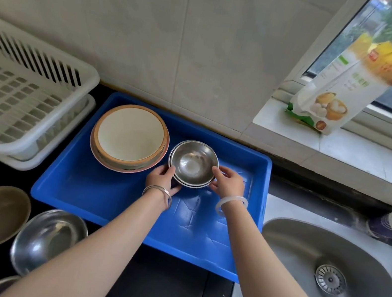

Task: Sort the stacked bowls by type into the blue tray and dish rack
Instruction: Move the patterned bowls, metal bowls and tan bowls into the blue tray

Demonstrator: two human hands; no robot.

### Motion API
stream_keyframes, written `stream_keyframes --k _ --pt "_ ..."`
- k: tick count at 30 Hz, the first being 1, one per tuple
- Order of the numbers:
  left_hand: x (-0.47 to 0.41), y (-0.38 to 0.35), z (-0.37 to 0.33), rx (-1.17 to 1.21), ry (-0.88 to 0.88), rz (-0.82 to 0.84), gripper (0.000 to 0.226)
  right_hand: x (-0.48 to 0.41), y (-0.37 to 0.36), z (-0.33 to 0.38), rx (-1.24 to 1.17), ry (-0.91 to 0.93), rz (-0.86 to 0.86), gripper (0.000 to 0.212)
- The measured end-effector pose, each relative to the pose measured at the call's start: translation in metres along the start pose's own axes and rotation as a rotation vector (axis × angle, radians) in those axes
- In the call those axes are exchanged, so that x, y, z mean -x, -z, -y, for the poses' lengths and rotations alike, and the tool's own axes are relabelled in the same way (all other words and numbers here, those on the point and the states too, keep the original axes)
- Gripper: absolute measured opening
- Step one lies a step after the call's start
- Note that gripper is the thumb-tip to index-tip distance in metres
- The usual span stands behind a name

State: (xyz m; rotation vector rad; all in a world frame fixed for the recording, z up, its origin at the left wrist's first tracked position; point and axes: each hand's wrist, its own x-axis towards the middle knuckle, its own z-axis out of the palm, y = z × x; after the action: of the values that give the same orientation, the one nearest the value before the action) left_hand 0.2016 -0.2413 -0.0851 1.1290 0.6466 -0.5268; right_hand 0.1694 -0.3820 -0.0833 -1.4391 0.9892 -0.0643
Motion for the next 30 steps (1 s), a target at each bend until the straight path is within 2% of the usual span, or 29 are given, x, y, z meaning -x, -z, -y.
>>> stream_keyframes --k 6,17,20,25,30 --pt "-0.001 -0.003 -0.003 0.125 -0.008 0.006 0.031 -0.007 -0.008 0.006 -0.011 0.005 0.011 0.029" --pt "-0.009 -0.007 -0.004 0.124 -0.052 0.006 0.030 -0.007 -0.011 0.005 -0.017 0.018 0.019 0.030" --pt "-0.004 -0.003 -0.006 0.020 -0.084 0.022 0.035 0.002 -0.008 0.008 0.034 0.032 0.019 0.030" --pt "0.022 0.025 -0.009 -0.236 -0.099 0.039 0.043 0.050 0.004 0.010 0.111 0.163 -0.008 0.022" --pt "0.067 0.080 -0.021 -0.508 -0.285 -0.007 0.035 0.121 -0.003 -0.001 0.210 0.250 0.187 0.016"
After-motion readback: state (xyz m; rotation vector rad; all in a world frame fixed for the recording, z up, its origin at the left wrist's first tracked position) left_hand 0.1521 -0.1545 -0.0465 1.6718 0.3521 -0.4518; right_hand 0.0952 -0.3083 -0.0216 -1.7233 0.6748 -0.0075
